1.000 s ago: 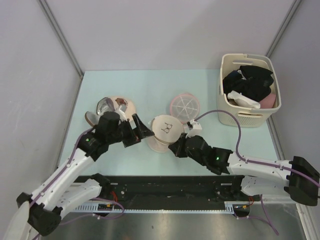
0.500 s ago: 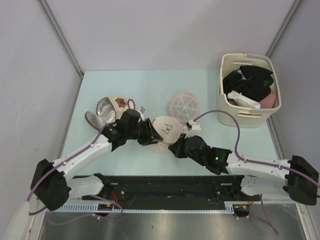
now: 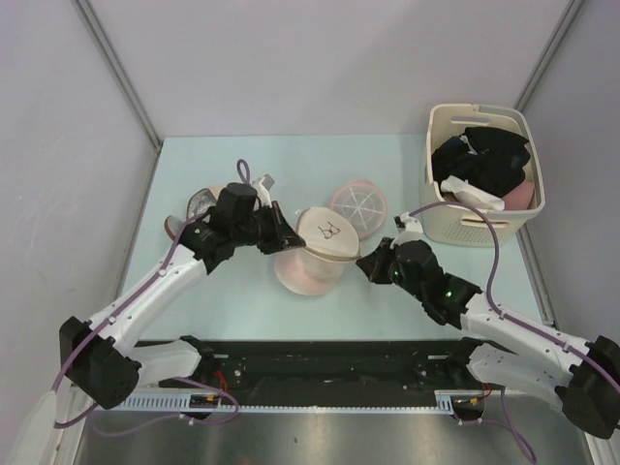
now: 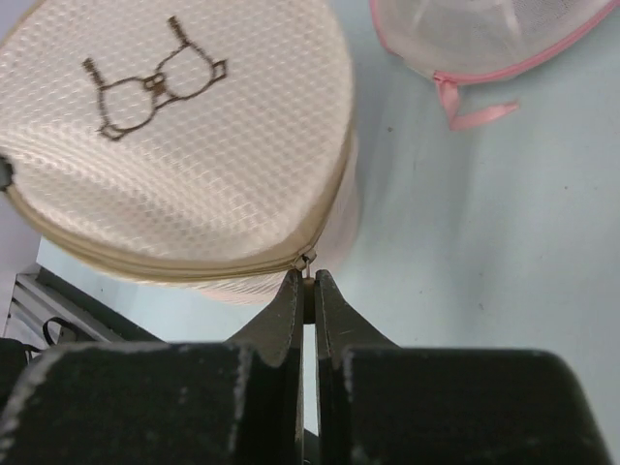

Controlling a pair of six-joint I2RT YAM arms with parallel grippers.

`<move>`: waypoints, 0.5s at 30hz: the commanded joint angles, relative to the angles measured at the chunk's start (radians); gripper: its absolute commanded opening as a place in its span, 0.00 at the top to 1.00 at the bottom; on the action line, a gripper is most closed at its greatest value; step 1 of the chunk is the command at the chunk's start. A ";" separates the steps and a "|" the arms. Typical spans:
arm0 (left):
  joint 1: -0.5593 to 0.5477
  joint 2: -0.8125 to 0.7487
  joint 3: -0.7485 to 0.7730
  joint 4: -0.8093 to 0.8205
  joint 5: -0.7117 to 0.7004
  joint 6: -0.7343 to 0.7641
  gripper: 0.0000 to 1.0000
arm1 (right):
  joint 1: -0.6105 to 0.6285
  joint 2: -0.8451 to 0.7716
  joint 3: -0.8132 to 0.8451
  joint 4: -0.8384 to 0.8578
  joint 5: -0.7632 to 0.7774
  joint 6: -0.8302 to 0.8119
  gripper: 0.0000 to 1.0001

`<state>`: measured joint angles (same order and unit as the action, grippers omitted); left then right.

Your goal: Unzip the laundry bag and remove the bra

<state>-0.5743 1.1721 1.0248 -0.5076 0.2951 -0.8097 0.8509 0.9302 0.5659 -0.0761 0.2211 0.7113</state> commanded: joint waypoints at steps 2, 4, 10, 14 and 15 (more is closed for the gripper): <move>0.062 0.027 0.077 -0.043 0.058 0.153 1.00 | -0.061 0.007 -0.009 0.054 -0.192 -0.078 1.00; 0.063 0.050 0.080 -0.037 0.068 0.161 1.00 | -0.007 0.005 0.002 0.061 -0.151 -0.061 1.00; 0.062 0.074 0.119 -0.072 0.064 0.182 0.11 | 0.218 0.024 0.035 0.061 0.029 0.033 1.00; 0.063 -0.039 0.143 -0.195 -0.023 0.202 0.00 | 0.295 0.064 0.035 0.104 0.106 0.117 1.00; 0.062 -0.076 0.135 -0.228 -0.045 0.198 0.00 | 0.306 0.077 0.035 0.111 0.116 0.138 1.00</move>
<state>-0.5148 1.2354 1.1088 -0.6163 0.3134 -0.6621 1.1149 0.9775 0.5579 -0.0360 0.2188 0.7551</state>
